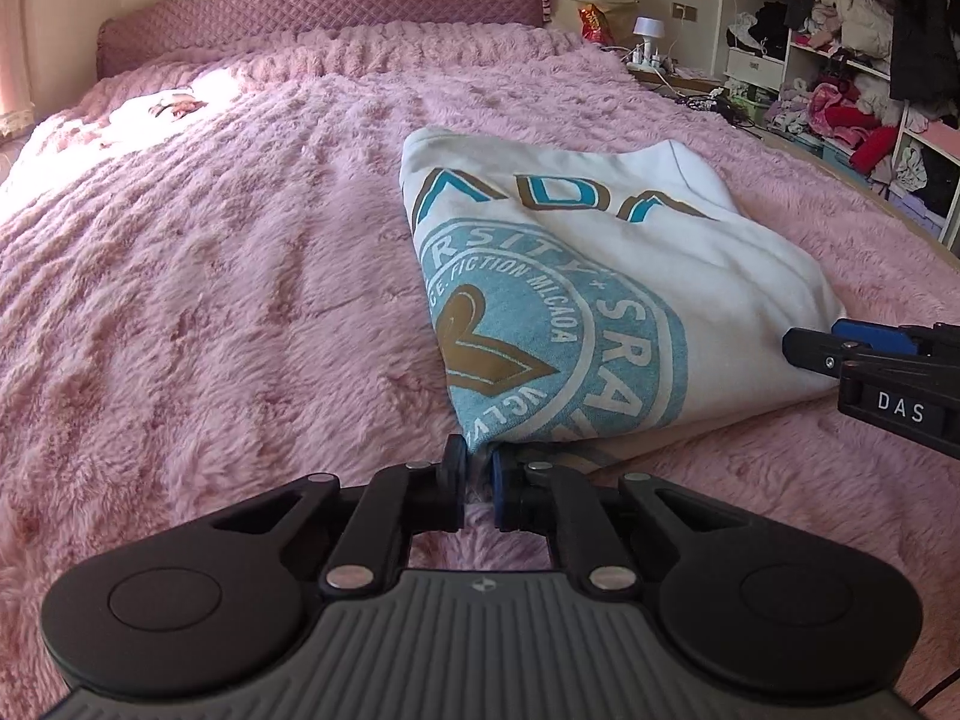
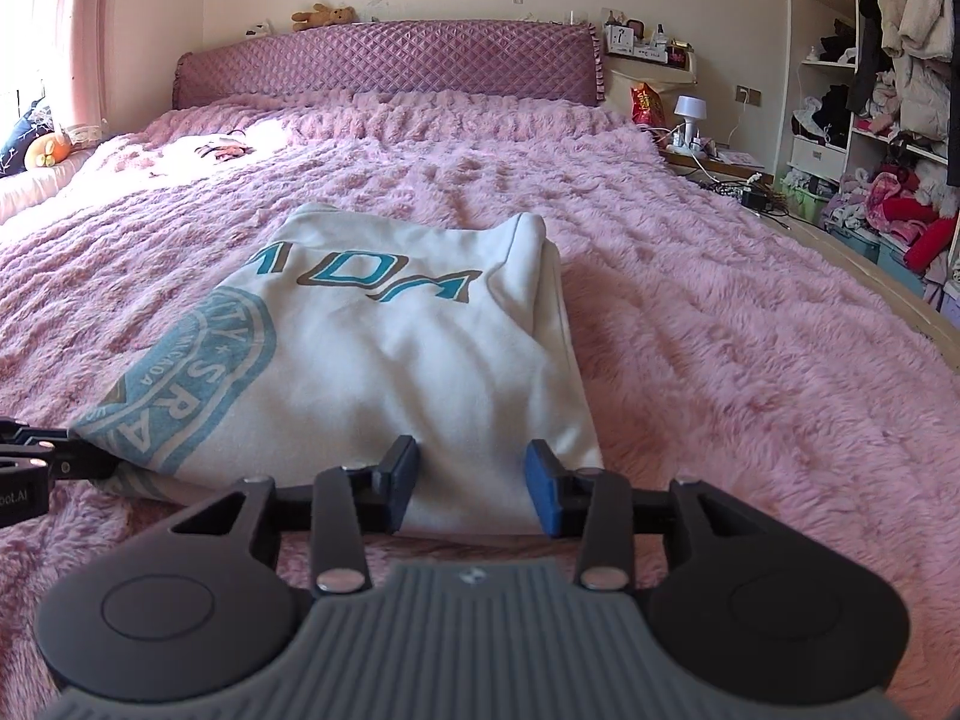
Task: Fold small clothes
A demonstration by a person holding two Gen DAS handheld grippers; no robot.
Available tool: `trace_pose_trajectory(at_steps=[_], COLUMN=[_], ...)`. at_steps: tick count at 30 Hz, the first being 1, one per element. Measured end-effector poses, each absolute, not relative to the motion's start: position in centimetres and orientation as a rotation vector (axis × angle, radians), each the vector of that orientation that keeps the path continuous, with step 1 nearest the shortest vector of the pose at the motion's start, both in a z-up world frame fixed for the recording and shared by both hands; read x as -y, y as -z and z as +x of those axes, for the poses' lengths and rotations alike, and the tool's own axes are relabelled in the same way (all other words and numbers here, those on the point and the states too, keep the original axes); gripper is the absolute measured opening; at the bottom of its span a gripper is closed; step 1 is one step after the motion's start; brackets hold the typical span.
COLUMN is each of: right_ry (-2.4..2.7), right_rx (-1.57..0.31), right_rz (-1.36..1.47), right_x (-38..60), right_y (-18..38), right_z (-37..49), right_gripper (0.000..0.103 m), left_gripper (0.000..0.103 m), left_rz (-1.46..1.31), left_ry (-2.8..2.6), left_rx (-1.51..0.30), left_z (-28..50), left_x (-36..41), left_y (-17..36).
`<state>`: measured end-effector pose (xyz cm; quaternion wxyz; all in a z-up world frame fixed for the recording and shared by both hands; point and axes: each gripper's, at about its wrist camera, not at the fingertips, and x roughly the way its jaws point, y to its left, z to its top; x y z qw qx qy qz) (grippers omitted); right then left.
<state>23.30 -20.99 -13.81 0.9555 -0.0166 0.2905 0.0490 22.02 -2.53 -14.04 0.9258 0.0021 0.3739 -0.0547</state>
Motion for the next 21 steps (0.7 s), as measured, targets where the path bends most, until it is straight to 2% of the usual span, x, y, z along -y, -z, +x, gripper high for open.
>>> trace_pose_trajectory(at_steps=[4, 9, 12, 16, 18, 21], right_ry=[-0.108, -0.106, -0.127, -0.187, -0.198, -0.208], right_rx=[-0.606, -0.614, -0.594, -0.493, -0.469, -0.446], right_rz=[-0.056, -0.048, -0.030, -0.004, -0.001, 0.013], right_x=[21.0, 21.4, 21.7, 22.6, 23.1, 23.8], right_y=[14.8, 14.8, 13.4, 10.2, 8.8, 8.0], right_z=[23.3, 23.3, 23.0, 23.4, 25.6, 29.7], right_gripper=[0.035, 0.035, 0.035, 0.035, 0.035, 0.035], left_gripper=[0.008, 0.011, 0.015, 0.016, 0.020, 0.020], left_rz=[-0.099, -0.115, -0.122, -0.138, -0.174, -0.187], left_ry=[0.095, 0.127, 0.126, 0.138, 0.178, 0.220], left_rx=[-0.804, -0.788, -0.777, -0.682, -0.658, -0.635], left_z=[22.6, 21.7, 20.5, 19.9, 20.8, 22.6], left_x=[1.1, 0.7, -0.1, -1.0, -1.1, -0.3], left_y=[14.8, 13.3, 11.5, 8.9, 8.3, 8.5])
